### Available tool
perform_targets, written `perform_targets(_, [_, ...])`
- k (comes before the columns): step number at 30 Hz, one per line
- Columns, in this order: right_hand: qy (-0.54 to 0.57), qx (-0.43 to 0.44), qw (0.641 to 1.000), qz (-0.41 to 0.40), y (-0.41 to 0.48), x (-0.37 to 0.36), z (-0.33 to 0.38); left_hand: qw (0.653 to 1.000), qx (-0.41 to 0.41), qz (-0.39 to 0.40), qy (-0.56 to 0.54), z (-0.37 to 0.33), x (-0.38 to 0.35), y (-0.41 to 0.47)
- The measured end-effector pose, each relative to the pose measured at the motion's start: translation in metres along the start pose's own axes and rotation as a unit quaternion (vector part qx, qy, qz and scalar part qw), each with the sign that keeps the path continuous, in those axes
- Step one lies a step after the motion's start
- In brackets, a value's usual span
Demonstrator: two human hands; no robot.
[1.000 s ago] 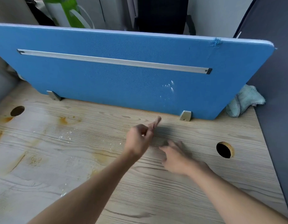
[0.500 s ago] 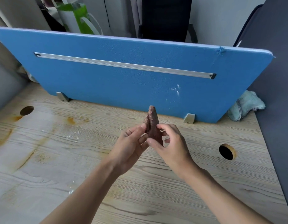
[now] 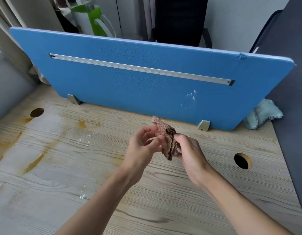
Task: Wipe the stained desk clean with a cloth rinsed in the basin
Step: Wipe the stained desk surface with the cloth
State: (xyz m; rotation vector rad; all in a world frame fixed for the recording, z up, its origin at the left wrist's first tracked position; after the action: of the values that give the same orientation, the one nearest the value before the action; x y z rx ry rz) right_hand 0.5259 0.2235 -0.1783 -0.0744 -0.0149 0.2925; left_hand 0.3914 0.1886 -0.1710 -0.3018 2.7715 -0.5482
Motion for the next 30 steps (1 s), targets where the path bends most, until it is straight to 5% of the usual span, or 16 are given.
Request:
perform_targets(5, [-0.052, 0.006, 0.998, 0.039, -0.003, -0.008, 0.010, 0.975, -0.043, 0.013, 0.219, -0.002, -0.010, -0.009])
perform_targets(12, [-0.189, 0.037, 0.981, -0.027, 0.005, 0.008, 0.030, 0.980, 0.000, 0.067, 0.185, 0.000, -0.009, -0.018])
perform_targets(15, [-0.148, -0.011, 0.989, -0.012, 0.007, 0.010, 0.023, 0.963, -0.038, 0.109, 0.244, -0.003, -0.018, -0.029])
perform_targets(24, [0.028, -0.088, 0.996, -0.011, 0.000, -0.001, 0.020, 0.926, -0.191, -0.043, 0.324, -0.018, -0.014, -0.040])
perform_targets(30, [0.105, -0.128, 0.986, -0.011, -0.003, -0.004, 0.022, 0.969, -0.099, -0.150, 0.167, -0.015, 0.021, -0.024])
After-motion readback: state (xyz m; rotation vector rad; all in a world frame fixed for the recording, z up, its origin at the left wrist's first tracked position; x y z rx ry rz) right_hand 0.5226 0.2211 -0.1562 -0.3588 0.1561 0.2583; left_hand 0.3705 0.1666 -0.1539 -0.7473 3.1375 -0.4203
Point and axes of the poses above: each hand's wrist, its own y-axis towards the middle knuckle, its own x-axis out of the back of the hand, z = x × y, the point moved 8 cm from there along y, towards the middle knuckle, and after that the axes turned 11 degrees about x, right-handed, at the moved point
